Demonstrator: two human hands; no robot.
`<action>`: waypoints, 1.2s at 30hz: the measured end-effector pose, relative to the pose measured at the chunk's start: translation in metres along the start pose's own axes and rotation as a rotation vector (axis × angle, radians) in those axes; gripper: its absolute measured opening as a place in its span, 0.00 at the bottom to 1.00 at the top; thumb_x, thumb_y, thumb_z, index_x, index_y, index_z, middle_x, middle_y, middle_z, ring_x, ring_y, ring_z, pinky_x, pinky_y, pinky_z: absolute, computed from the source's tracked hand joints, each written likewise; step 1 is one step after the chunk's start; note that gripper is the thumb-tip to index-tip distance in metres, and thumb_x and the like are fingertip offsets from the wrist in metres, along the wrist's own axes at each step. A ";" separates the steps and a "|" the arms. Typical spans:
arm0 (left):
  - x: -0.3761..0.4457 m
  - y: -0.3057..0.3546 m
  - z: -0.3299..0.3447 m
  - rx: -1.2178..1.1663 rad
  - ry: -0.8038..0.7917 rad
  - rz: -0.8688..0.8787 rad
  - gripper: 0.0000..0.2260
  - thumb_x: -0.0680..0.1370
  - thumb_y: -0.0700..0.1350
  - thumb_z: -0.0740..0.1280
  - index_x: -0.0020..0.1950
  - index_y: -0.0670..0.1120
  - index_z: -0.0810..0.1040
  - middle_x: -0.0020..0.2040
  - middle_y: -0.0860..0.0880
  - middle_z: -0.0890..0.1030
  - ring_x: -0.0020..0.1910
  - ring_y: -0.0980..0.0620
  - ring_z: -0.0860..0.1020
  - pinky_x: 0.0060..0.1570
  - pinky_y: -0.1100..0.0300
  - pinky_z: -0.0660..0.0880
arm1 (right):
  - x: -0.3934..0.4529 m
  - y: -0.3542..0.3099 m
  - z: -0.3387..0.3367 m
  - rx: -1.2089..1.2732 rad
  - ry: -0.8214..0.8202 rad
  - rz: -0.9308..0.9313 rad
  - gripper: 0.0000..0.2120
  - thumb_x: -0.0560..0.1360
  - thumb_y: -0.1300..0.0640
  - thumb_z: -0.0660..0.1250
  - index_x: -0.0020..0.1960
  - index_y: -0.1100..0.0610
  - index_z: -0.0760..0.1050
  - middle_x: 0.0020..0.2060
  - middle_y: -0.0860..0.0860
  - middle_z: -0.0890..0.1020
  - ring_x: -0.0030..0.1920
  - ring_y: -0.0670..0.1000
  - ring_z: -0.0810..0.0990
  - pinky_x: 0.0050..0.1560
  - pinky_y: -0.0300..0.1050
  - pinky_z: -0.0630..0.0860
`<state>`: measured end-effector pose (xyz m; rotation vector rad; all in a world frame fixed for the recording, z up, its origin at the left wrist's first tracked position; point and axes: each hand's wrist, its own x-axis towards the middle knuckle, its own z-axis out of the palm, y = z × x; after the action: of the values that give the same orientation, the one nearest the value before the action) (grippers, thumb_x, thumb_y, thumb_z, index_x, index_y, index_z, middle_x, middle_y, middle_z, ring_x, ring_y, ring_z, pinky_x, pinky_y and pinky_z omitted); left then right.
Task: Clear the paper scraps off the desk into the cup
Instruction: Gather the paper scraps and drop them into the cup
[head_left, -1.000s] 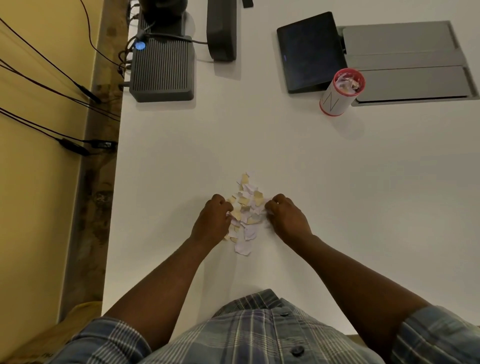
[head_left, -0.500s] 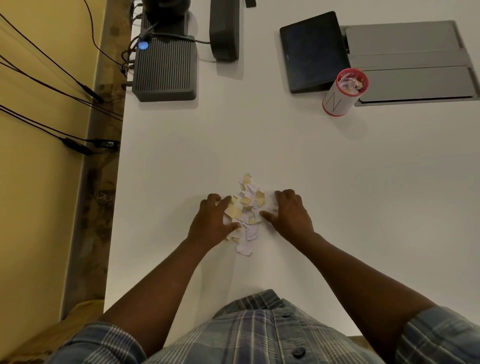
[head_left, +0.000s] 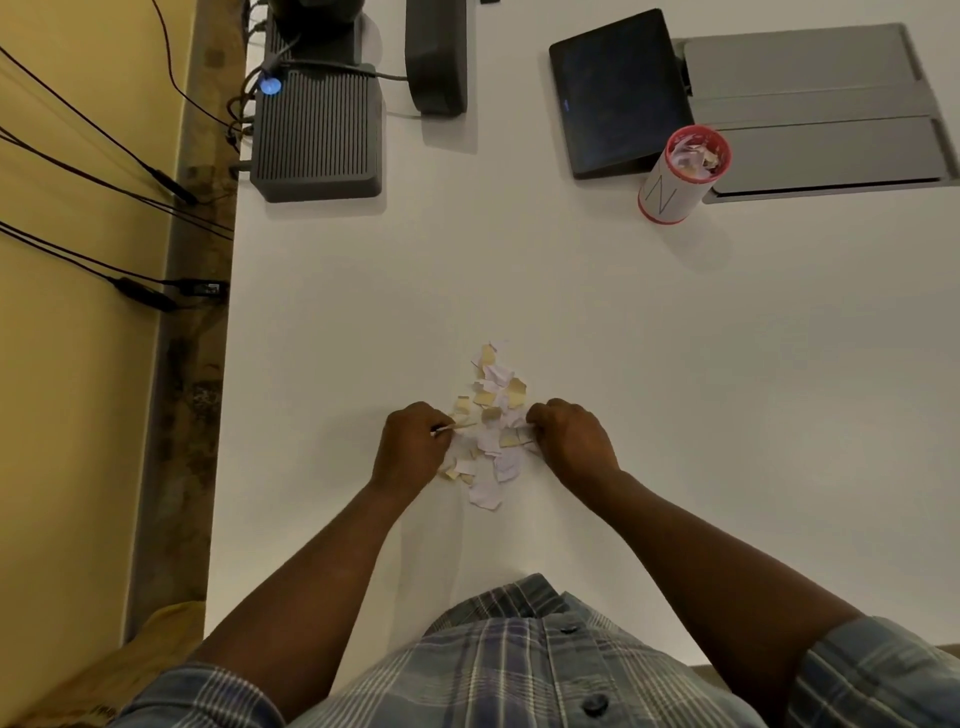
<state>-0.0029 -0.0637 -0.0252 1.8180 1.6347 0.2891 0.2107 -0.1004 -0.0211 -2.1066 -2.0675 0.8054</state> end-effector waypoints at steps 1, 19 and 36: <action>0.001 -0.001 -0.004 -0.039 0.026 -0.041 0.04 0.72 0.40 0.74 0.43 0.40 0.84 0.41 0.44 0.84 0.40 0.50 0.81 0.38 0.68 0.71 | 0.001 0.002 -0.005 0.081 0.020 0.035 0.09 0.76 0.64 0.62 0.51 0.60 0.80 0.43 0.57 0.82 0.42 0.58 0.79 0.40 0.47 0.74; 0.121 0.125 -0.036 -0.386 0.045 0.017 0.03 0.70 0.45 0.75 0.42 0.48 0.84 0.33 0.54 0.82 0.35 0.58 0.82 0.39 0.67 0.78 | 0.052 0.055 -0.126 0.888 0.311 0.368 0.05 0.69 0.60 0.73 0.40 0.50 0.83 0.35 0.50 0.86 0.40 0.53 0.85 0.53 0.55 0.81; 0.243 0.265 -0.004 -0.311 0.081 0.194 0.04 0.72 0.43 0.73 0.43 0.42 0.85 0.37 0.45 0.84 0.37 0.47 0.82 0.40 0.60 0.78 | 0.193 0.157 -0.241 0.130 0.674 0.222 0.10 0.75 0.58 0.64 0.46 0.60 0.83 0.41 0.55 0.85 0.38 0.51 0.81 0.37 0.28 0.67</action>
<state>0.2532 0.1690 0.0736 1.7420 1.3764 0.6727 0.4436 0.1420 0.0618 -2.1520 -1.4153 0.1794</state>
